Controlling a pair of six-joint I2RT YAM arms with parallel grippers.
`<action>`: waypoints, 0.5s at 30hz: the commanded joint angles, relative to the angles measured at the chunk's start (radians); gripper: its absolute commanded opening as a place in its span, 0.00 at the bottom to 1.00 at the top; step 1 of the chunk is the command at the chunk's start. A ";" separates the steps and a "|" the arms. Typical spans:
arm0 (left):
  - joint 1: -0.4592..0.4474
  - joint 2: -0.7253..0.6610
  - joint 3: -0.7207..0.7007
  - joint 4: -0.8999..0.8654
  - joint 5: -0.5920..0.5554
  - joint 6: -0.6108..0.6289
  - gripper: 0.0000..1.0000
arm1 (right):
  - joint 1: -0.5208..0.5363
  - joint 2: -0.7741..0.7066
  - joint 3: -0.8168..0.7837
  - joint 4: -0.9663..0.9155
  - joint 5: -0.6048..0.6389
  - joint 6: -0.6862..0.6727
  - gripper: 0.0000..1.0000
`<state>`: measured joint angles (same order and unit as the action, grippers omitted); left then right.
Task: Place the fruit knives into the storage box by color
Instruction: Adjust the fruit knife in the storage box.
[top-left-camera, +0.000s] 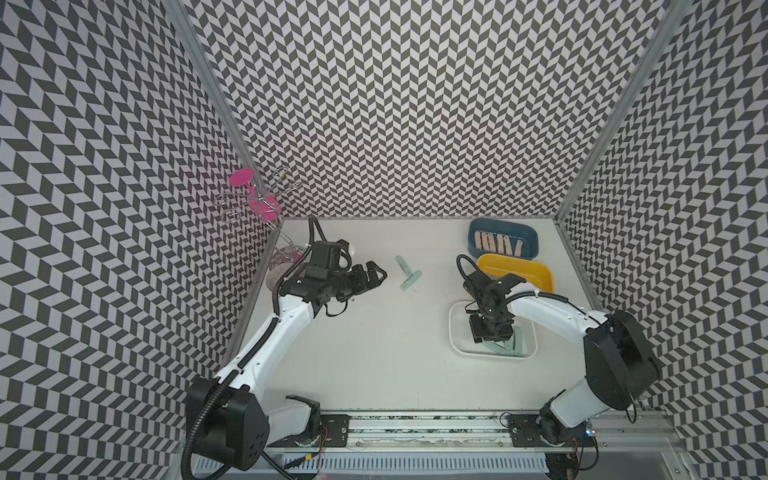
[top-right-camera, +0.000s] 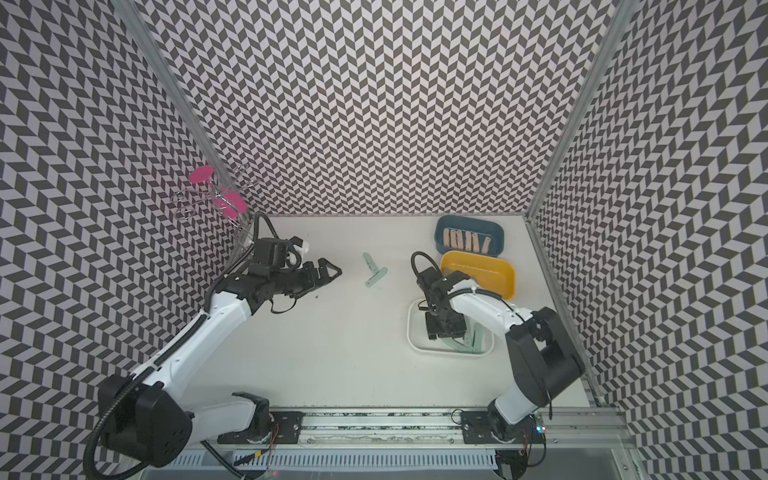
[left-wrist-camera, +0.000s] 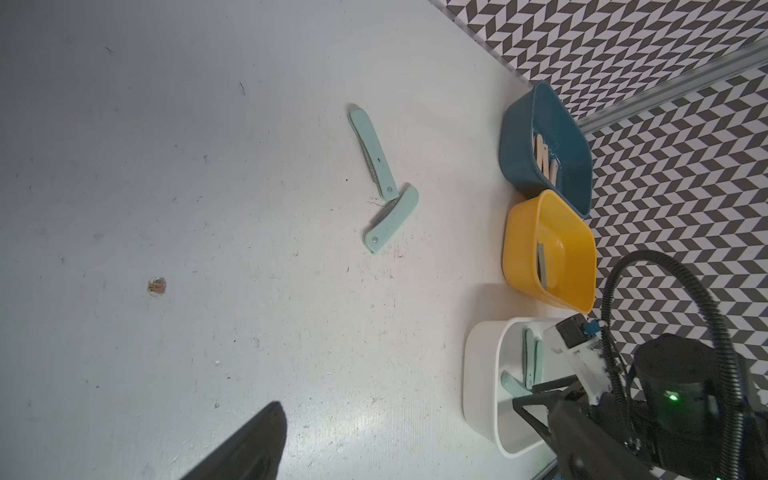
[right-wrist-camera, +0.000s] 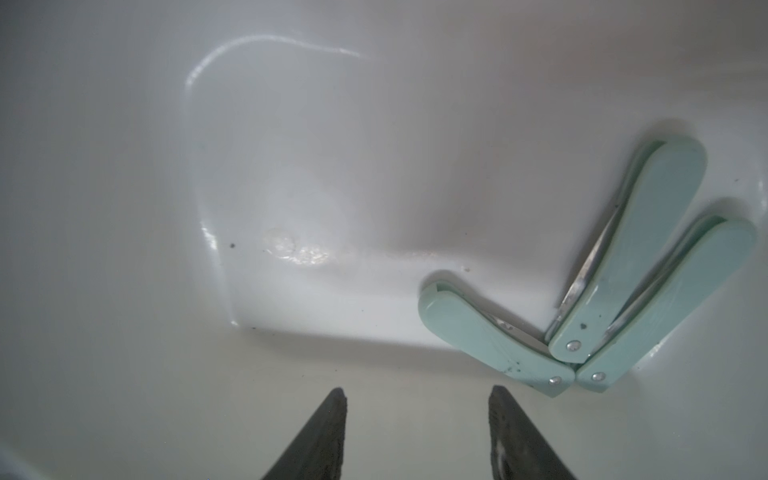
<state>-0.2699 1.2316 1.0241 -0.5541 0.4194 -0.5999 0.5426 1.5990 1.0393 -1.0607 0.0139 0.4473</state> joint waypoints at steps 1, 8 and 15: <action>0.001 -0.046 -0.022 0.041 0.019 -0.009 1.00 | 0.003 0.016 -0.018 0.014 0.074 0.010 0.54; 0.001 -0.074 -0.038 0.048 0.018 -0.020 1.00 | 0.003 0.060 -0.016 0.018 0.102 -0.012 0.52; 0.003 -0.067 -0.030 0.059 0.018 -0.027 1.00 | 0.002 0.118 -0.004 0.019 0.129 -0.030 0.52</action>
<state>-0.2699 1.1755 0.9913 -0.5236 0.4324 -0.6228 0.5426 1.6947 1.0218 -1.0500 0.1043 0.4274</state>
